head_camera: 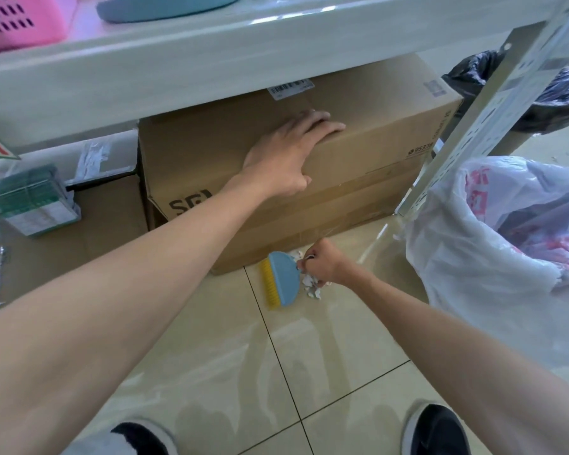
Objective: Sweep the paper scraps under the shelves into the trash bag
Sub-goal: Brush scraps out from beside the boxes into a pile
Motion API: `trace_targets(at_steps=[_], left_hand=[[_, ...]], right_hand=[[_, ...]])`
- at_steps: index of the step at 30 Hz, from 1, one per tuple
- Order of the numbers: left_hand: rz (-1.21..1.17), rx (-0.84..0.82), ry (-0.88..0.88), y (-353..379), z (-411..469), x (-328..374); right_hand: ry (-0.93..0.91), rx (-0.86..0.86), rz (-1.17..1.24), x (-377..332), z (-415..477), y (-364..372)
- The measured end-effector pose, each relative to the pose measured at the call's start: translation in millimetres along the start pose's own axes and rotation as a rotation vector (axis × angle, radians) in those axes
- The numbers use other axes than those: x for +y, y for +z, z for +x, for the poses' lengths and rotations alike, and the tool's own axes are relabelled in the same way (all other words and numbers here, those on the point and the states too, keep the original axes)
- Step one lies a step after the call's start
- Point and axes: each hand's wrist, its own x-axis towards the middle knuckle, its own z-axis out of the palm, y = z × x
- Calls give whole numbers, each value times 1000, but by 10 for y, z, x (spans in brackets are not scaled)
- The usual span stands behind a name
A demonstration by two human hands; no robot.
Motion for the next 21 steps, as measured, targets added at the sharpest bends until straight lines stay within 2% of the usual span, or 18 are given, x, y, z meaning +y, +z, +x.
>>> trace_targets(at_steps=[3,6,21], left_hand=[[9,3,-2,23,12,-20],[20,11,10,46,20,-26],[45,27,25,43,2,-5]], right_hand=[[19,-33,-2,-49,65,241],[48,10,7,13,143,276],[197,283,-38,838,153,-778]])
